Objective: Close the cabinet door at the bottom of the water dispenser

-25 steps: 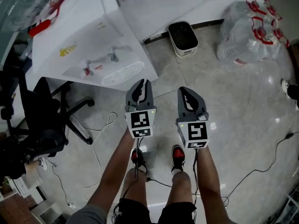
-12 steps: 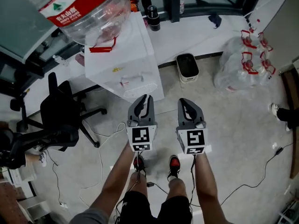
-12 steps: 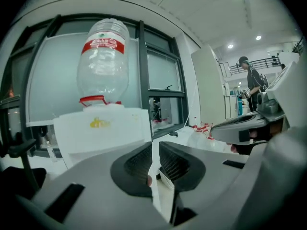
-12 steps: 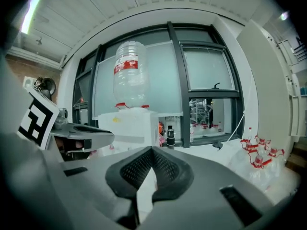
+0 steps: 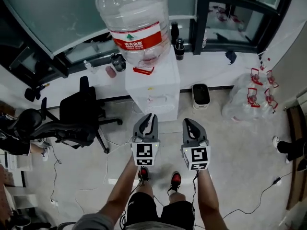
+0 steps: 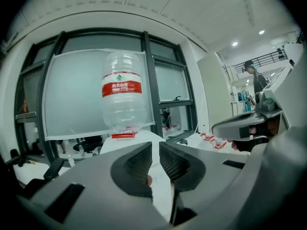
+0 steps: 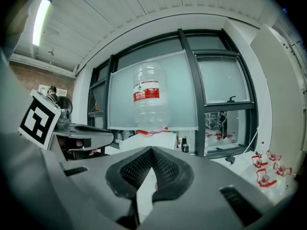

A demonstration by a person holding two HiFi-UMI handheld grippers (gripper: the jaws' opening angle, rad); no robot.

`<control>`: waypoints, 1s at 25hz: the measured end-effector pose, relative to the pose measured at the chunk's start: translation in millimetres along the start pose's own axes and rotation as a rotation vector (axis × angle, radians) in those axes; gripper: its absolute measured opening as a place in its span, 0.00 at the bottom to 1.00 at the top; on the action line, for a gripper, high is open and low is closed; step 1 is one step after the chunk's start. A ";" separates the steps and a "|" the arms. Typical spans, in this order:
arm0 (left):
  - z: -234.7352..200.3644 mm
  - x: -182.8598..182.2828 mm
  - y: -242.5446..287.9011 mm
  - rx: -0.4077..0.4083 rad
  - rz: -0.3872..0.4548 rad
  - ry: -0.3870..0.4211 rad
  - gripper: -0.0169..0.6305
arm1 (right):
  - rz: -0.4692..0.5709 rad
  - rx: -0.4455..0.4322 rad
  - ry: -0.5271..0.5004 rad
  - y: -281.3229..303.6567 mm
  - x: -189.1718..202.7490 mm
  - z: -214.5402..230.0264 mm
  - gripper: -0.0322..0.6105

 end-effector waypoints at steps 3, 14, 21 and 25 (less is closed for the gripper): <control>-10.2 -12.4 -32.4 -0.024 0.003 -0.017 0.13 | 0.026 -0.029 -0.030 -18.1 -24.0 -17.3 0.07; -24.8 -33.2 -141.9 -0.117 0.011 -0.048 0.13 | 0.056 -0.148 -0.128 -85.3 -64.2 -70.0 0.07; -35.3 -31.8 -195.6 -0.179 0.007 -0.067 0.12 | 0.095 -0.181 -0.128 -115.7 -82.1 -91.5 0.07; -30.5 -26.3 -216.7 -0.189 0.001 -0.078 0.10 | 0.104 -0.189 -0.122 -132.8 -80.9 -95.9 0.07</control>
Point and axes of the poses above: the fingertips, and each gripper's own axes: y forward along the fingers, z to its right, x out of its underside, the point moved 2 cm from there along -y, backward along the fingers, and after that the axes turned 8 degrees about -z, right-handed, at the moved point
